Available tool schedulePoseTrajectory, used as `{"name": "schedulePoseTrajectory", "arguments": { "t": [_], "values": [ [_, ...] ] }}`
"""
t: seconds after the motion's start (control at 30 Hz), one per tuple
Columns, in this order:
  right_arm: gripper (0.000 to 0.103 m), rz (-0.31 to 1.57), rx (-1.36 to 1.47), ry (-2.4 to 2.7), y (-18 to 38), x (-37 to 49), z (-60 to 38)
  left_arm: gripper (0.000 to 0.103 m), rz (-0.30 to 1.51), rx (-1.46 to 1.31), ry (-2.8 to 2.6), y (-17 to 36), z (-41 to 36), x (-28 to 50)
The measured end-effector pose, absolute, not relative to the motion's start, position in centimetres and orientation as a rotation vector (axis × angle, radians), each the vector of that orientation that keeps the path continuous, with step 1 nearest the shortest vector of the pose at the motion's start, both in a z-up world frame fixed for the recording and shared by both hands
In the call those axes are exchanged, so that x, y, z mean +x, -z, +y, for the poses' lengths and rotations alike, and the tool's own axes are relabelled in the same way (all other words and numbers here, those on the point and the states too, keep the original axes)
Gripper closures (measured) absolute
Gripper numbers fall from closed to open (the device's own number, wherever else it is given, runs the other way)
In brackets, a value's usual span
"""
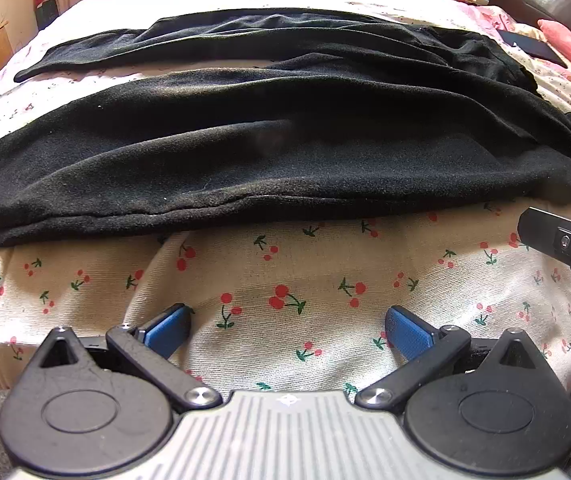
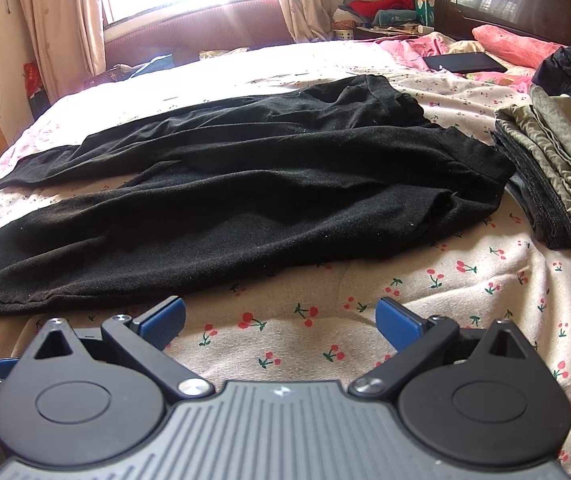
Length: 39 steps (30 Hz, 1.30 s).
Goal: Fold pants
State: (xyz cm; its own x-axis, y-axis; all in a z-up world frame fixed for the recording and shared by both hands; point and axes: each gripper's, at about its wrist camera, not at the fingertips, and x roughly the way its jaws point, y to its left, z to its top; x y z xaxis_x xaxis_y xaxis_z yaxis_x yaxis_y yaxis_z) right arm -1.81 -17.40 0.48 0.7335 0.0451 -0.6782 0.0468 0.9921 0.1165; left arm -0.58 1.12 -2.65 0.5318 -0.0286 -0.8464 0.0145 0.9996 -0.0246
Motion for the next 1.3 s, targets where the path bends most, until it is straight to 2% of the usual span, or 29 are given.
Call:
{"name": "schedulePoseTrajectory", "arguments": {
  "t": [0.33,0.47,0.63,0.8,1.0,1.13,1.2,1.23,1.3],
  "values": [
    [0.003,0.673,0.222,-0.027,-2.8,-3.5,-19.5,0.0,0.877,0.085,0.028,-3.5,-0.3,-2.2],
    [0.003,0.646,0.216,-0.029,-3.9,-3.1,-19.8,0.0,0.925,-0.036,0.102,-5.4,0.2,-0.4],
    [0.003,0.625,0.193,-0.041,-5.8,-0.9,-20.8,0.0,0.865,0.066,0.162,-6.7,-0.2,2.4],
    [0.003,0.616,0.108,-0.096,-7.3,4.9,-20.7,0.0,0.798,0.138,0.205,-7.7,1.8,7.9],
    [0.004,0.631,-0.154,-0.242,-6.8,18.4,-19.1,0.0,0.666,0.256,0.289,-6.9,4.9,19.3],
    [0.015,0.65,-0.295,-0.308,-5.3,28.5,-17.9,0.0,0.616,0.401,0.312,-4.8,6.2,27.5],
    [0.025,0.716,-0.327,-0.337,-4.1,33.4,-17.4,0.0,0.64,0.431,0.339,-3.8,6.9,31.0],
    [0.034,0.756,-0.332,-0.357,-3.4,35.4,-17.2,0.0,0.649,0.448,0.36,-3.5,7.1,32.2],
    [0.038,0.821,-0.345,-0.396,-2.6,38.1,-16.6,0.0,0.651,0.498,0.413,-3.0,7.2,33.9]
  ]
}}
